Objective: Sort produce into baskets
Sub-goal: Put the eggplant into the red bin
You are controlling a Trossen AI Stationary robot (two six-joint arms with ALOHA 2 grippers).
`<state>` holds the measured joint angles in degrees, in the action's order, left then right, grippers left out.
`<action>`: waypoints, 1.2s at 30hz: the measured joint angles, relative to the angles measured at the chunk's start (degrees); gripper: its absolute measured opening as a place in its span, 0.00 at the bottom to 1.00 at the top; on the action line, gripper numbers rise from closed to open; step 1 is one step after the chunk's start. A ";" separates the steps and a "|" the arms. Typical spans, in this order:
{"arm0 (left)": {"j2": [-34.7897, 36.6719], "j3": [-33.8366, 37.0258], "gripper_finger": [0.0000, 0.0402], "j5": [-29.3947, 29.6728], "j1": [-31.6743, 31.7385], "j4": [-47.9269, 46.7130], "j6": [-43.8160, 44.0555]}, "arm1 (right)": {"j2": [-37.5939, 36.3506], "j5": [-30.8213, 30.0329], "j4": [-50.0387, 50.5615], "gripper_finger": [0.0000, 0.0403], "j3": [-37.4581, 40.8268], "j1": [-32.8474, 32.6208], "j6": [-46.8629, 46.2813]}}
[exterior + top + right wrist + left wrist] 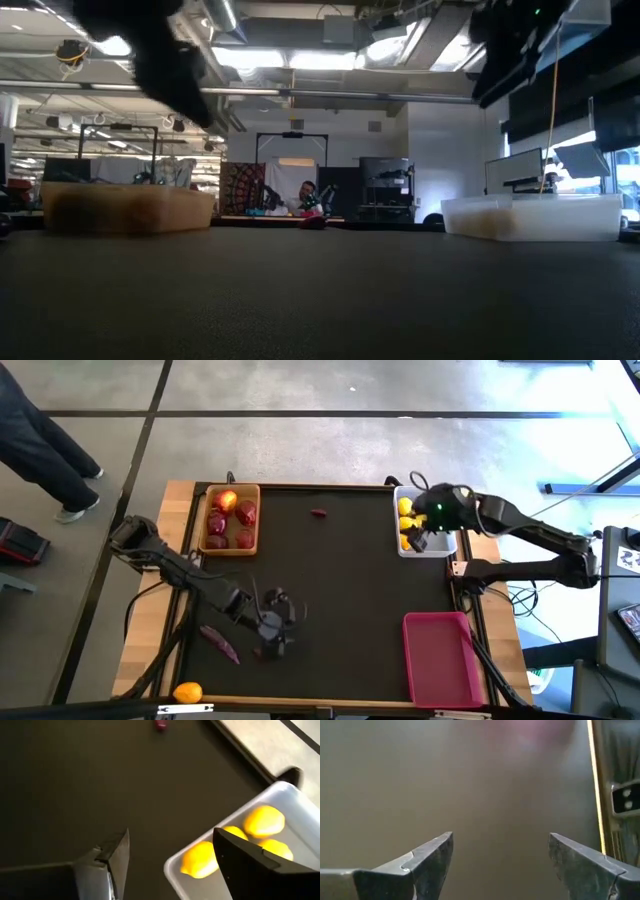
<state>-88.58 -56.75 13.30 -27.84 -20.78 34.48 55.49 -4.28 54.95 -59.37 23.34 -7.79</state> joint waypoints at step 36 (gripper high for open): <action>-10.78 0.17 0.59 -7.50 -14.64 -13.01 13.98 | 0.30 -9.23 -2.98 0.60 0.02 -29.47 -5.44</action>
<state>-99.36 -56.58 5.80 -42.49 -33.78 48.45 55.79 -13.52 51.97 -59.35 -6.13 -13.23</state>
